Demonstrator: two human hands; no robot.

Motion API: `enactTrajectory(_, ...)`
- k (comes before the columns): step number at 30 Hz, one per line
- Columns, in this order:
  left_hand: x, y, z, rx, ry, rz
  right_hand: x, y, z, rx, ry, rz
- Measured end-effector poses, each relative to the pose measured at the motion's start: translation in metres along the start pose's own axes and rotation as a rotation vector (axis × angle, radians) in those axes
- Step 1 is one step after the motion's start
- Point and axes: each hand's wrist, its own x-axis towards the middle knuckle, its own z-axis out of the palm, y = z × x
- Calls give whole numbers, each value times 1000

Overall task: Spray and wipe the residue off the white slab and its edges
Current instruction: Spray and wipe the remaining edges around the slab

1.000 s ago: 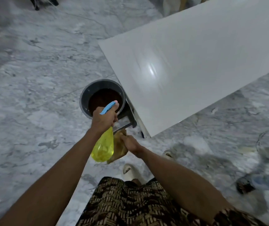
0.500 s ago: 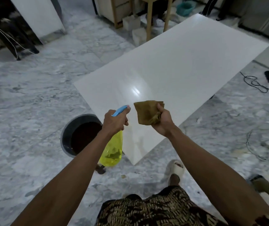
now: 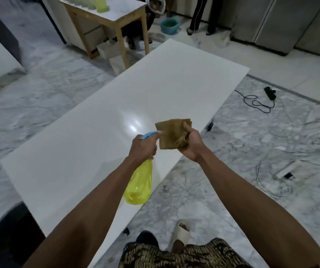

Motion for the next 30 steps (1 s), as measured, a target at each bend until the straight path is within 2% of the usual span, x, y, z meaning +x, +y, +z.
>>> enactTrajectory(4, 48, 46, 63, 39, -7, 11, 27, -67, -39, 31, 46, -43)
enactTrajectory(11, 147, 117, 171, 167, -128, 58, 103, -153, -108, 113, 261, -116)
enactTrajectory(15, 224, 171, 241, 187, -184, 84, 162, -209, -169, 55, 491, -161)
enactTrajectory(20, 290, 231, 315, 233, -248, 122, 225, -297, -256, -208, 797, -183)
enactTrajectory(22, 309, 257, 341, 233, -276, 127, 254, -339, -289, -286, 822, -215)
enactTrajectory(25, 339, 293, 375, 199, -277, 124, 303, -400, -323, -438, 821, -384)
enactTrajectory(29, 381, 332, 425, 176, -232, 147, 384, -461, -351, -804, 800, -545)
enactTrajectory(30, 392, 339, 438, 170, -217, 148, 407, -464, -360, -971, 778, -539)
